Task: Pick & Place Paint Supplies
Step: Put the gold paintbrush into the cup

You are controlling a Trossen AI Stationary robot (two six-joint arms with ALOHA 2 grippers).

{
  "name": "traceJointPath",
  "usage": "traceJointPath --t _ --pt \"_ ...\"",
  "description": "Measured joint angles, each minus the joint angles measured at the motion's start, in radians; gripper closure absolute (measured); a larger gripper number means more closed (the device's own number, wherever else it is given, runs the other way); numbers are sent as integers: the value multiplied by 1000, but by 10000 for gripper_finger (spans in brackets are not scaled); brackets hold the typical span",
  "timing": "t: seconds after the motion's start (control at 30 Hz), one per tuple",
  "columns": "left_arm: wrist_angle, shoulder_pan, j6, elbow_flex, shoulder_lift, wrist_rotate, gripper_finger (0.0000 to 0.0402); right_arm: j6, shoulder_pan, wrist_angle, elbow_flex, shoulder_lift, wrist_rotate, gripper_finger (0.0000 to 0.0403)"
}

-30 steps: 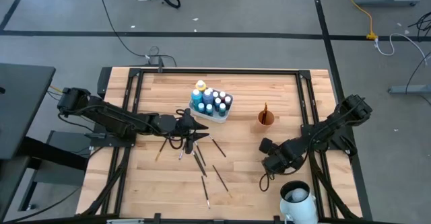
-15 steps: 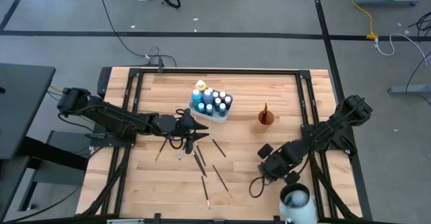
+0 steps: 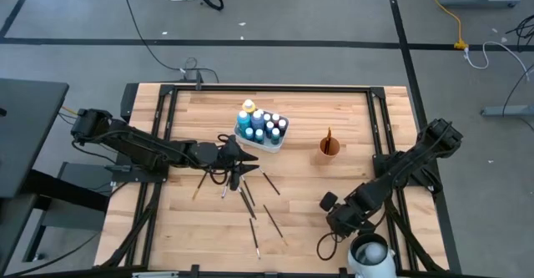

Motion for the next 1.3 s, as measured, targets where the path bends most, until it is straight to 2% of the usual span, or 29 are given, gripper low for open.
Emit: traceJointPath --t 0.4,0.83,1.03,1.17,1.3 --pt "0 0 0 0 0 0 264 -72 -2 212 -136 -9 38 268" --pt "0 1 20 0 0 -48 264 -121 -3 301 -146 0 53 345" --pt "0 0 23 0 0 -48 264 -122 -9 338 -147 1 55 393" --pt "0 0 23 0 0 -48 264 -108 -27 360 -147 2 55 396" --pt "0 0 26 0 0 -48 264 -71 -54 372 -147 -8 144 400"
